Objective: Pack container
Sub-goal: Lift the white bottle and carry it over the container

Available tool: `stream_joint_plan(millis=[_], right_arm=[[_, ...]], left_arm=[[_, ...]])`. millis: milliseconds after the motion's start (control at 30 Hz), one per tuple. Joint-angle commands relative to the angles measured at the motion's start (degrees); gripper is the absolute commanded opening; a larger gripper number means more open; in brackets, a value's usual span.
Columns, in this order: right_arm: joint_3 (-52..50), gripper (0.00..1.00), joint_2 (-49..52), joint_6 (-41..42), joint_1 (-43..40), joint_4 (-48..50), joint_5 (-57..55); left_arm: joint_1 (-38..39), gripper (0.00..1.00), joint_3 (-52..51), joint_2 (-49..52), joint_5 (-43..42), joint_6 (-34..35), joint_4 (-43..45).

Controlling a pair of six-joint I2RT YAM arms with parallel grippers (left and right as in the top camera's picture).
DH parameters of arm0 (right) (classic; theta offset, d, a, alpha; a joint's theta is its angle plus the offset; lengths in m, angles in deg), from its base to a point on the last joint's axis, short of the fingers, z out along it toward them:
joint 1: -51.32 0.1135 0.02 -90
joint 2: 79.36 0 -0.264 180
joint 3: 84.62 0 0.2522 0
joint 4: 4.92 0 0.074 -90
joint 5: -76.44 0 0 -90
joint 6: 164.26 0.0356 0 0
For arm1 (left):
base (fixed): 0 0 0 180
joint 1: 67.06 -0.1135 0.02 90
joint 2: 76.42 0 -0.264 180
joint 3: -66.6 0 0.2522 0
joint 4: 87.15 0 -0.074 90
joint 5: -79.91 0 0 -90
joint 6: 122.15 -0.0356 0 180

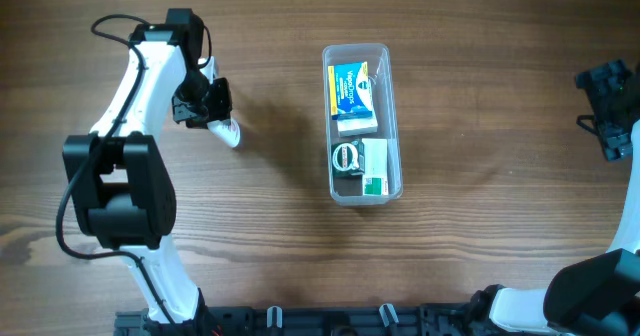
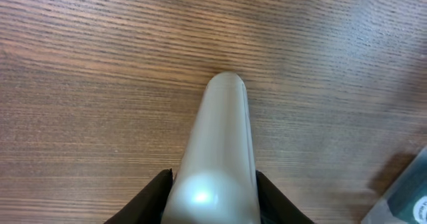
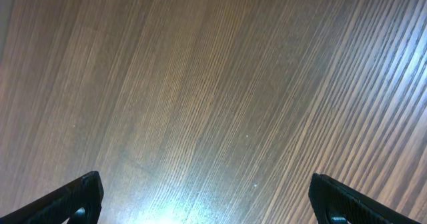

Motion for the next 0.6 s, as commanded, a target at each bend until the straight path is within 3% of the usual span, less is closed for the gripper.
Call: stream_joint_plan(millis=[0,200,333,567], right_arm=[[0.2,1.0,0.52,1.18,0.13,0.15,0.09],[0.2,1.0,0.52,1.16,0.13,0.15,0.09],[0.2,1.0,0.52,1.16,0.13,0.15,0.09],[0.2,1.0,0.52,1.18,0.13,0.15,0.09]], left_arm=[[-0.11,0.38,0.83,-3.08,-1.99,-0.04,-0.26],[-0.11,0.34,0.83,-5.57,-6.29,-0.07,-0.59],[0.85,0.34,0.83,-12.74,-8.81,-0.02,-0.66],[14.86,0.34,0.83,-25.77,-8.72,6.01,-0.72]])
